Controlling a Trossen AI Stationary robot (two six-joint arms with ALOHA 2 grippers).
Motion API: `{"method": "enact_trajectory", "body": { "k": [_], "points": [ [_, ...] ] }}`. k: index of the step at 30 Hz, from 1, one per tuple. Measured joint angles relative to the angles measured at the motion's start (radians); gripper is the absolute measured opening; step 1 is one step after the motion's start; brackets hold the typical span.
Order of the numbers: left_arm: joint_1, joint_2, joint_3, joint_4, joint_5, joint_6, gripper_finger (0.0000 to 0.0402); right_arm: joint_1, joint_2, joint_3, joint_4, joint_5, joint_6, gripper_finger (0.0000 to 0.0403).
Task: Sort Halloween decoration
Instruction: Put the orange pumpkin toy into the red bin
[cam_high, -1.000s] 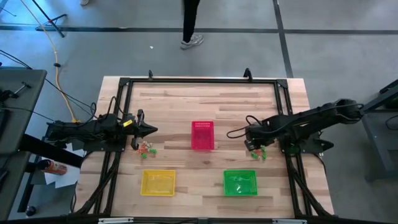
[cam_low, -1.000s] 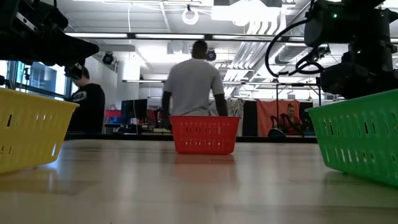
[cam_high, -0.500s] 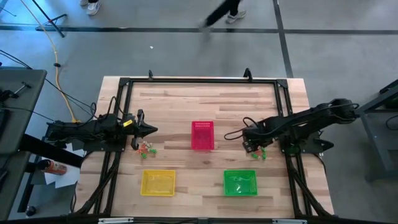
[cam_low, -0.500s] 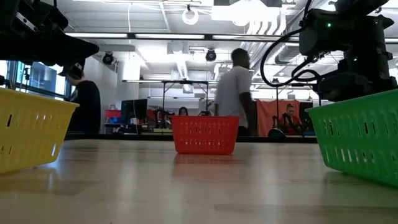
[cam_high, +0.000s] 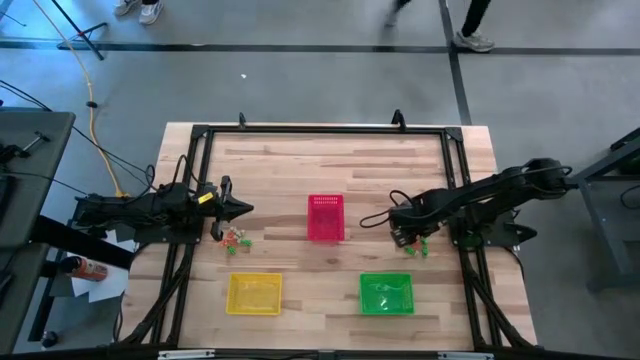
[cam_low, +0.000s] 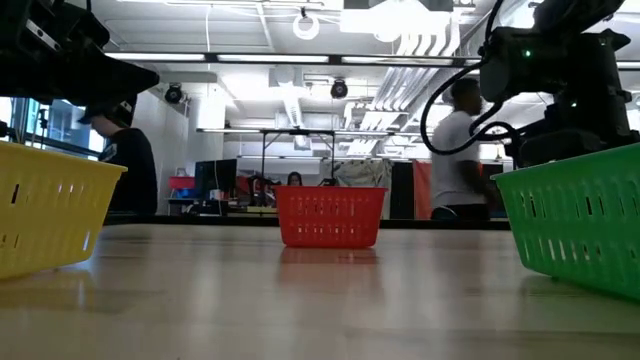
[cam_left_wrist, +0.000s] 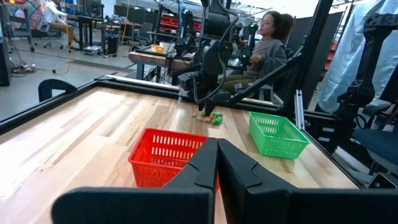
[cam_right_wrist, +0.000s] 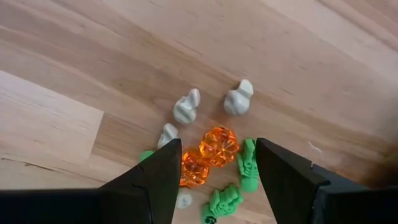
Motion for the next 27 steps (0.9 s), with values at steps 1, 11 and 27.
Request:
{"method": "enact_trajectory", "body": {
  "k": [1,11,27],
  "points": [
    [0.000,0.000,0.000,0.000,0.000,0.000,0.0000,-0.001,0.005,0.000,0.004,-0.001,-0.004,0.0199],
    [0.000,0.000,0.000,0.000,0.000,0.000,0.0000,-0.003,0.065,0.000,0.028,-0.025,-0.003,0.0199],
    [0.000,0.000,0.000,0.000,0.000,0.000,0.0000,-0.003,0.090,0.002,0.037,0.000,-0.057,0.0198]
  ]
}}
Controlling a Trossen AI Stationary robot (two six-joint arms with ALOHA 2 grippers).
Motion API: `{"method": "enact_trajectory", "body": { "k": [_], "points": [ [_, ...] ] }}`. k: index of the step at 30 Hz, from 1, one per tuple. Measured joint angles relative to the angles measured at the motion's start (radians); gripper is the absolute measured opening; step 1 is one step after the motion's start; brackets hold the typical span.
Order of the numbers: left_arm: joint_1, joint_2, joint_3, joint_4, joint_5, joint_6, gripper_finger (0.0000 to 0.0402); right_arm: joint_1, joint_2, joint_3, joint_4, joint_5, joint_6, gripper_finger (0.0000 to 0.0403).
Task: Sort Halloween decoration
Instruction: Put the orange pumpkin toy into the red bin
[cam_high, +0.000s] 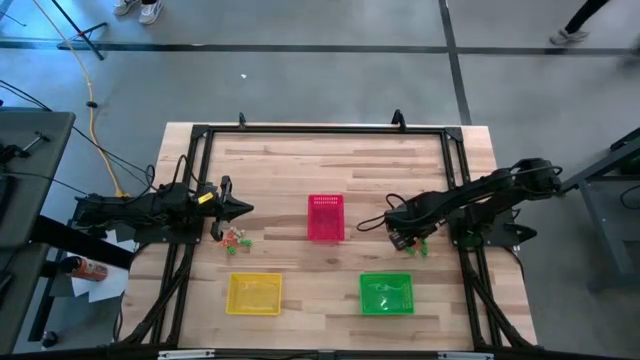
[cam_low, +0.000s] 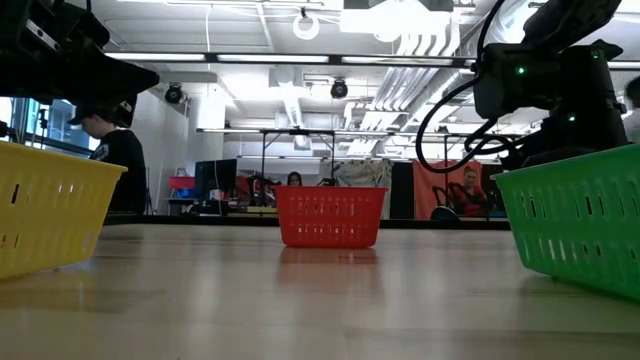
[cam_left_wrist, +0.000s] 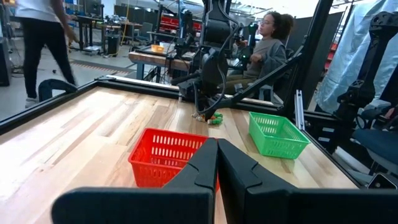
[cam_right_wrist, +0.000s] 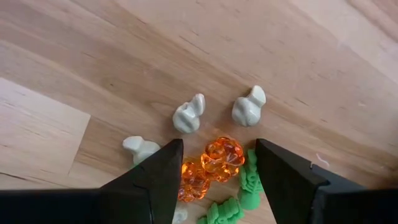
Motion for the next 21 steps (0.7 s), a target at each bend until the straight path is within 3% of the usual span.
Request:
{"method": "enact_trajectory", "body": {
  "k": [13,21],
  "points": [
    [0.000,0.000,0.000,0.000,0.000,0.000,0.0000,0.000,0.000,0.000,-0.002,0.000,0.001,0.0104],
    [0.000,0.000,0.000,0.000,0.000,0.000,0.0000,0.000,0.000,0.000,-0.003,0.000,0.000,0.0091]
  ]
}}
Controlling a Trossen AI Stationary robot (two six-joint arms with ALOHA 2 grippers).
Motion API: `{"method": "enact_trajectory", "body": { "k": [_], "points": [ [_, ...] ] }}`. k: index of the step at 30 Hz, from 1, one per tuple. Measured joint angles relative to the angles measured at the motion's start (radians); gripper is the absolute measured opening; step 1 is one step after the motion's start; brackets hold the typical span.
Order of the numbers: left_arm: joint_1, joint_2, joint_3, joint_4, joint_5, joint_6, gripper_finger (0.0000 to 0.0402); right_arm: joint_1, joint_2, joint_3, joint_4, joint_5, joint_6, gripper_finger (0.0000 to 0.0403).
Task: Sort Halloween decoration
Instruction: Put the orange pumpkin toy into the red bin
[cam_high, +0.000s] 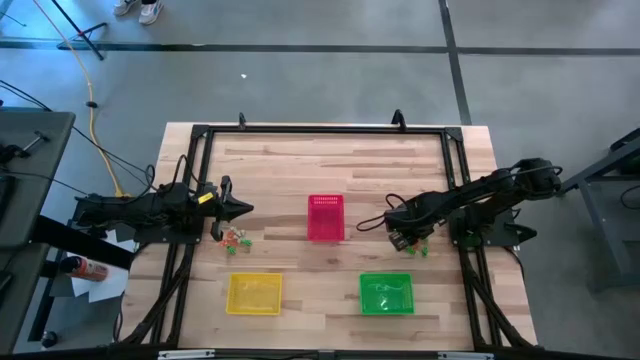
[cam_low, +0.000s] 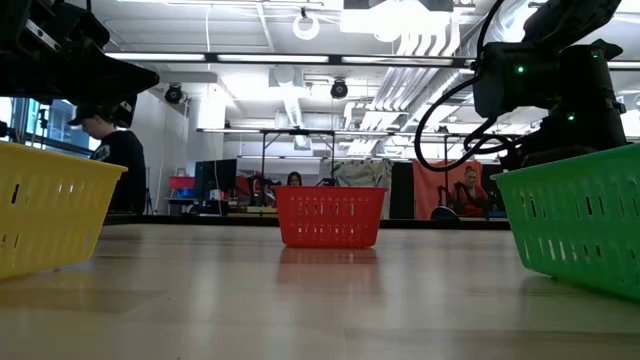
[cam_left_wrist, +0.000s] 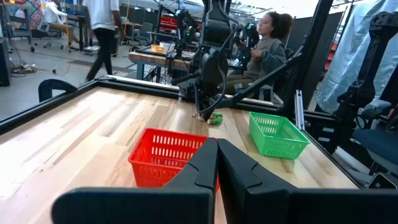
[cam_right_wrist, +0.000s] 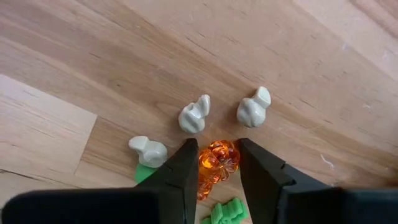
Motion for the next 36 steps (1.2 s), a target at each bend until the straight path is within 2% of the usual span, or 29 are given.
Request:
{"method": "enact_trajectory", "body": {
  "k": [9,21,31,36],
  "points": [
    [0.000,0.000,0.000,0.000,0.000,0.000,0.0000,0.000,-0.044,-0.005,-0.031,-0.020,-0.025,0.0090],
    [0.000,0.000,0.000,0.000,0.000,0.000,0.0000,0.000,-0.234,-0.003,-0.078,0.019,-0.020,0.0090],
    [0.000,0.000,0.000,0.000,0.000,0.000,0.0000,0.000,-0.380,-0.003,-0.045,0.058,0.000,0.0090],
    [0.000,0.000,0.000,0.000,0.000,0.000,0.0000,0.000,-0.442,-0.003,0.056,0.052,-0.075,0.0090]
  ]
}}
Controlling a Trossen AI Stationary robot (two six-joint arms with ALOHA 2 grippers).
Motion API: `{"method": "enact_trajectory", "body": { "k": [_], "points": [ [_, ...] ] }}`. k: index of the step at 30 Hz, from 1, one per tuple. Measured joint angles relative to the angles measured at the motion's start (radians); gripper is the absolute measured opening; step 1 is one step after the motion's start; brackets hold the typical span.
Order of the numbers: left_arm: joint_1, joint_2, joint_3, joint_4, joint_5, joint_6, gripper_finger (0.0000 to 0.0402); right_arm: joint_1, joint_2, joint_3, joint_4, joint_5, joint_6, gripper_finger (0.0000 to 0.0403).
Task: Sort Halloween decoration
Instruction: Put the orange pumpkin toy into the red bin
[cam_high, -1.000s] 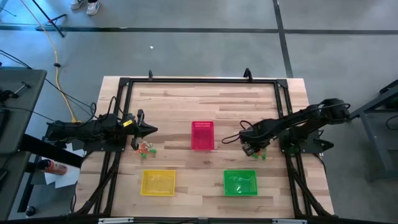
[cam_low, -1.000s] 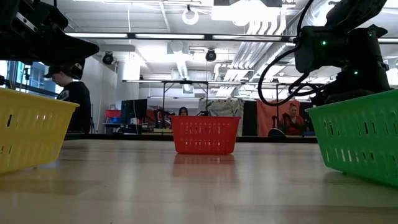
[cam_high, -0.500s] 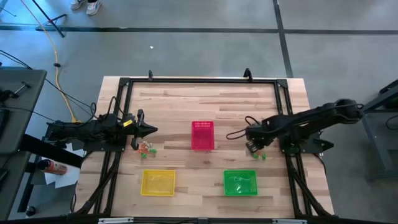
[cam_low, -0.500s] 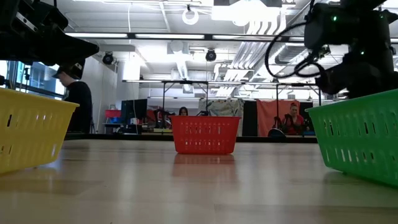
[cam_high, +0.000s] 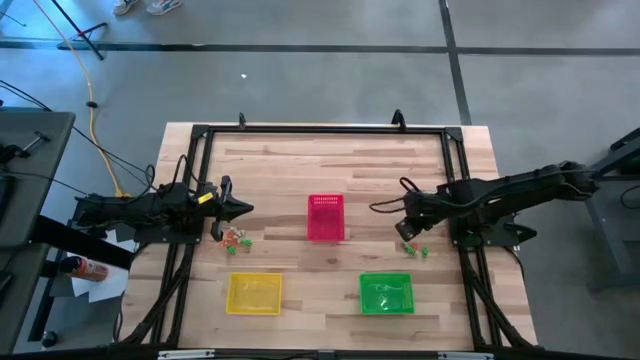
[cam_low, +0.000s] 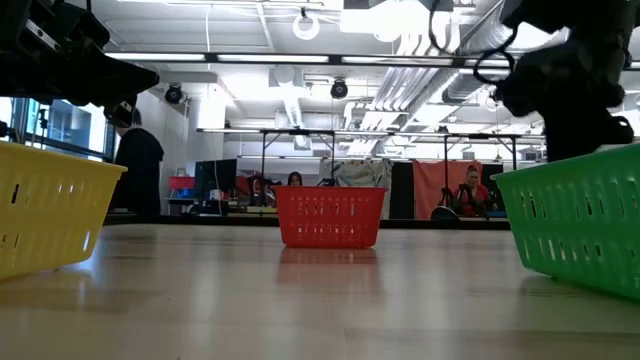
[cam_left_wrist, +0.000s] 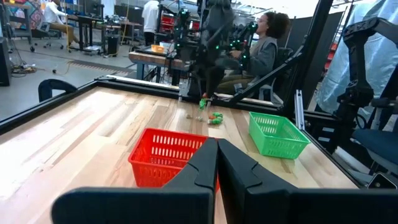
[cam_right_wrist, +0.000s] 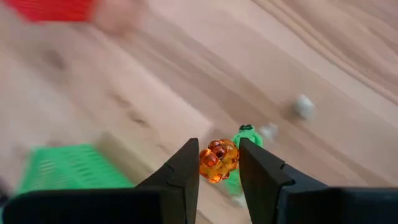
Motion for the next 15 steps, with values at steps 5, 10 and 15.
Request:
{"method": "enact_trajectory", "body": {
  "k": [5,10,15],
  "points": [
    [0.000,0.000,0.000,0.000,0.000,0.000,0.0000,0.000,-0.035,0.001,0.106,-0.001,-0.074,0.0090],
    [0.000,0.000,0.000,0.000,0.000,0.000,0.0000,0.000,-0.022,0.002,0.110,-0.002,-0.058,0.0090],
    [0.000,0.000,0.000,0.000,0.000,0.000,0.0000,0.000,-0.016,0.002,0.207,-0.001,-0.083,0.0090]
  ]
}}
